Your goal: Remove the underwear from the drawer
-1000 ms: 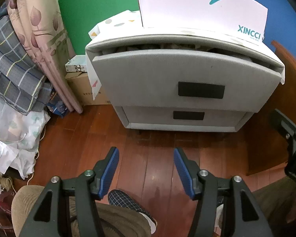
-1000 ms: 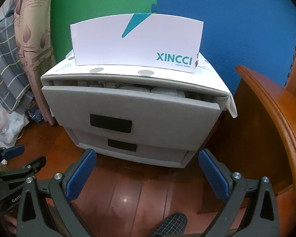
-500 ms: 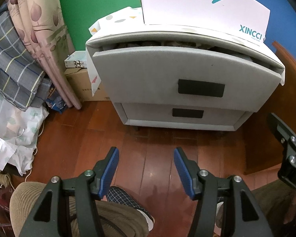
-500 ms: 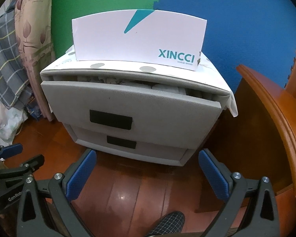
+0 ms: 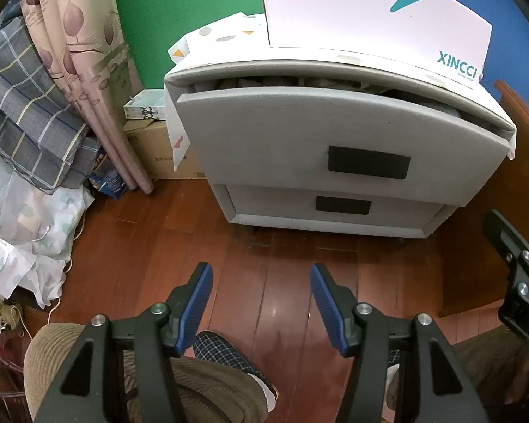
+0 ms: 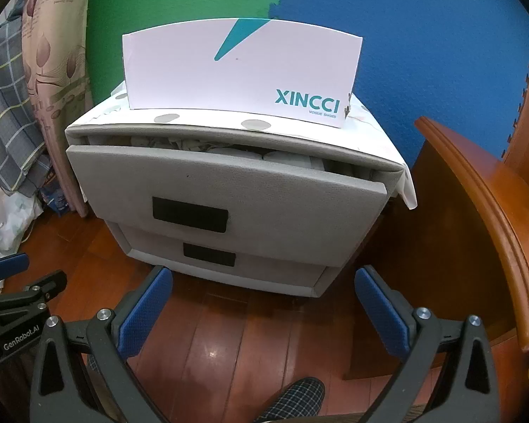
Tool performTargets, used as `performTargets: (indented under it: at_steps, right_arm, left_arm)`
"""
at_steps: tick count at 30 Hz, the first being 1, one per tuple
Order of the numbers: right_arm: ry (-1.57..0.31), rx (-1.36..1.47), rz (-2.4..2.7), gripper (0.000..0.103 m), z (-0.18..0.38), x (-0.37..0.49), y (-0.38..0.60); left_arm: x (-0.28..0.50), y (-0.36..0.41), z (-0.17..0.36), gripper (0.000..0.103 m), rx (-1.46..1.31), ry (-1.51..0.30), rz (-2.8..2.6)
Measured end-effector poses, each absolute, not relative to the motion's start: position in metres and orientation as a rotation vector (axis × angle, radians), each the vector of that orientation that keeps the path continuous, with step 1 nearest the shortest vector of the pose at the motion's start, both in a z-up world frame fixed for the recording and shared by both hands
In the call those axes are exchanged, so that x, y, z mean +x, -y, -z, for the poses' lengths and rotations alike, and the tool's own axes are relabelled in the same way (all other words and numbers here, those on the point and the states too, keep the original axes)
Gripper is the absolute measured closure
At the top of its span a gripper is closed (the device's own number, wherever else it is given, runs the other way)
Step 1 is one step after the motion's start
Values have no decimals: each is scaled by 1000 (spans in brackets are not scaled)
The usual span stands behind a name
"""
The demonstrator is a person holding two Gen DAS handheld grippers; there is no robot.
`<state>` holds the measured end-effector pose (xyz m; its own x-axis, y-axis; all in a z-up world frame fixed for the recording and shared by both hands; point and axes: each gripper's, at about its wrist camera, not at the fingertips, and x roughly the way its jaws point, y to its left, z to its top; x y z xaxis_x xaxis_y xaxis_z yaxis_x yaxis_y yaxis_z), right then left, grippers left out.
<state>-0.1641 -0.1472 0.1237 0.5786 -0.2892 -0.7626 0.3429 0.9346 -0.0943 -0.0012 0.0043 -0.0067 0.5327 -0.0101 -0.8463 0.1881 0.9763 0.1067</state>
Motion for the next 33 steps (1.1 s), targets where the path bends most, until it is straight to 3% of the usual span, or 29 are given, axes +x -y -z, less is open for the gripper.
performTargets:
  at_steps: [33]
  right_arm:
    - [-891,96,381,1,-121,-166,150]
  left_arm:
    - [3,-7,8,44,170,-1011,118]
